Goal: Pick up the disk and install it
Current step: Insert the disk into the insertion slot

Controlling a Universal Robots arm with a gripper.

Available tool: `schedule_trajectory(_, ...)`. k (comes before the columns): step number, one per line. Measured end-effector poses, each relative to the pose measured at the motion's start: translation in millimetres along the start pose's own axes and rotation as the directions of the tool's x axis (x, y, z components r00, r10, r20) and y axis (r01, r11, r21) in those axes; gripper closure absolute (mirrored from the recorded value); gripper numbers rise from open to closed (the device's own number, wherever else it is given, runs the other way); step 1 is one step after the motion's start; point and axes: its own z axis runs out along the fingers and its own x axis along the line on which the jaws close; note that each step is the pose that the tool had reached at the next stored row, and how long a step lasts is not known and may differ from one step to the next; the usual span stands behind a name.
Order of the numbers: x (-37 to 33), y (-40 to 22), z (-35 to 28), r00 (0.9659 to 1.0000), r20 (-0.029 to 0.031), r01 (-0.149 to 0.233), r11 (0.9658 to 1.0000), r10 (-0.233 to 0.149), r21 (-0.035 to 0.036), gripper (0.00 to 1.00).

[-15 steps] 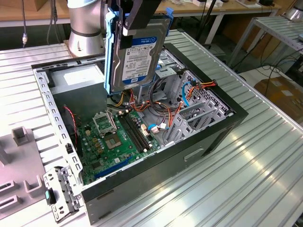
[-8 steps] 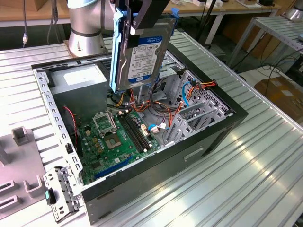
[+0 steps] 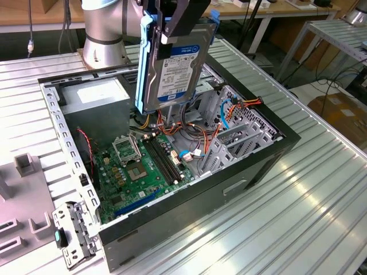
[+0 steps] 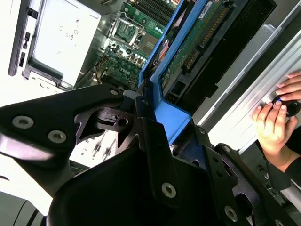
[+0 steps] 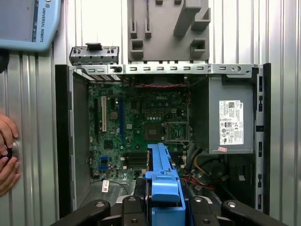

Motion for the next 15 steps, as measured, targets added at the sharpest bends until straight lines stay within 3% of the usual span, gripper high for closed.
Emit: schedule_trajectory(15,3.4,-0.1,0.0,1.0,0.0,0.0,1.0,0.0,0.0,0.63)
